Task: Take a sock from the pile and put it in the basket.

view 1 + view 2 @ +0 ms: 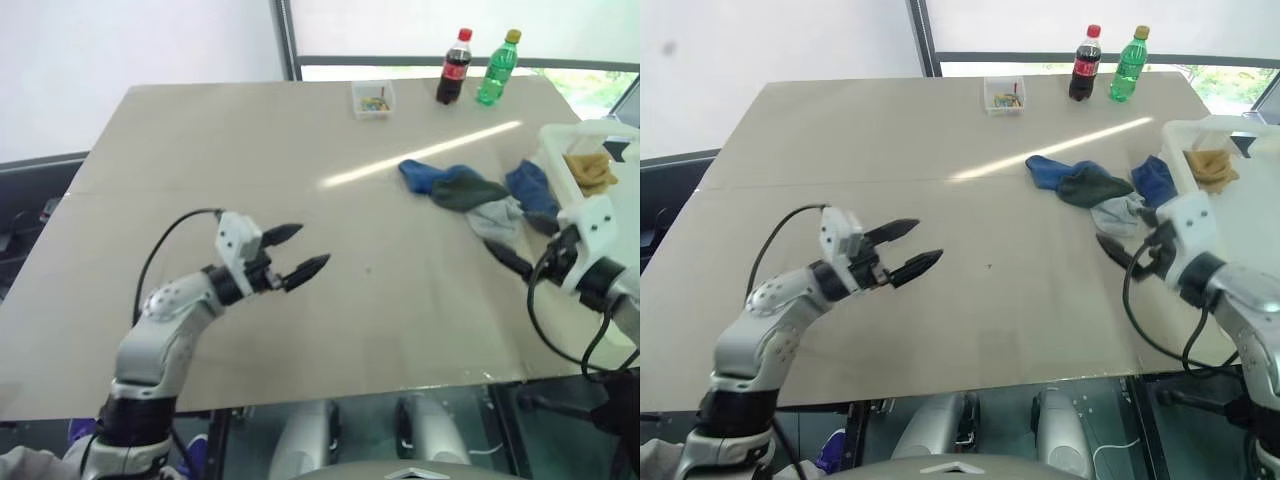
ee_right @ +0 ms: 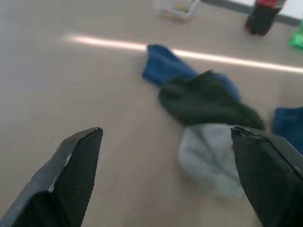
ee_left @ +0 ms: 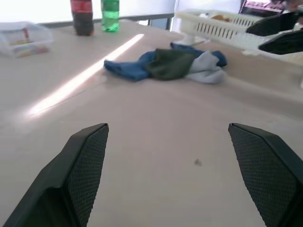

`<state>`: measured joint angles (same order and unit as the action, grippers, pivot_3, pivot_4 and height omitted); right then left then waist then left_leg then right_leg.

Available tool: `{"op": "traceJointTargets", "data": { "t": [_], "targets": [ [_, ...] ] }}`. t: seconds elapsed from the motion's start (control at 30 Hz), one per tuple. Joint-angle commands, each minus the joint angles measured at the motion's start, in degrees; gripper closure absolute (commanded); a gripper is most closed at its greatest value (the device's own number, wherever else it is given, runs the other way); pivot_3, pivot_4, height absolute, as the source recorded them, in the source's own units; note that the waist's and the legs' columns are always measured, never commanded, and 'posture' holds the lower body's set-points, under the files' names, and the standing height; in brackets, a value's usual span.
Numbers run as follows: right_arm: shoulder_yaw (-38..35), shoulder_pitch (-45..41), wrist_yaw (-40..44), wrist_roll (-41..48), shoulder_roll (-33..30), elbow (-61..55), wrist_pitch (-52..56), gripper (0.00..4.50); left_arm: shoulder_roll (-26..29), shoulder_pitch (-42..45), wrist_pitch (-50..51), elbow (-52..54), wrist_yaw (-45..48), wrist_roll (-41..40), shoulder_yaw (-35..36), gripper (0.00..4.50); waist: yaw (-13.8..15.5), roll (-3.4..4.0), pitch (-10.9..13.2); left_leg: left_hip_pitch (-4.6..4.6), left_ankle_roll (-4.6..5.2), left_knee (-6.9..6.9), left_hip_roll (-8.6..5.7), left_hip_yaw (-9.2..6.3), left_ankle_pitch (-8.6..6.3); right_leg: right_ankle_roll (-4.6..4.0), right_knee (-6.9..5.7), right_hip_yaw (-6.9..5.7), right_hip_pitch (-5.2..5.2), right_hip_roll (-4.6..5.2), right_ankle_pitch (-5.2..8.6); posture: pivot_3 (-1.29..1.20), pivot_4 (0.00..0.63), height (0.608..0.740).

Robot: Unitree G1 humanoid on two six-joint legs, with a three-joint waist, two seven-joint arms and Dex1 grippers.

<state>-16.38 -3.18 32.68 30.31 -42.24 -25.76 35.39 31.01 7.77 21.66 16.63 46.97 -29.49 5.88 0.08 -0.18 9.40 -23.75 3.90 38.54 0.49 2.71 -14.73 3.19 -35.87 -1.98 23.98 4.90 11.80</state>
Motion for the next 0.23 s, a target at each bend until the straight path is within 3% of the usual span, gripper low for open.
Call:
{"op": "traceJointTargets", "data": {
  "t": [0.03, 0.23],
  "targets": [
    [-0.99, 7.48, 6.35, -2.37, -2.75, -2.59, -5.20, 0.00, 5.14, -8.28, 1.24, 4.76, 1.39, -2.12, 8.88, 0.20, 0.09, -0.01, 0.01, 0.01, -0.01, 0.00, 0.02, -0.01, 0.00, 0.00, 0.01, 0.00, 0.00, -0.01, 0.00, 0.00, 0.150, 0.737],
    [-1.32, 12.28, 9.87, -3.35, -3.41, -2.50, -7.73, 0.00, 7.63, -15.56, 2.74, 7.25, 1.56, -4.28, 14.40, 0.20, 0.67, -0.08, 0.00, 0.03, -0.03, 0.00, 0.07, 0.02, 0.00, -0.23, 0.01, -0.03, 0.01, 0.01, 0.14, 0.00, 0.150, 0.737]
  ]
}}
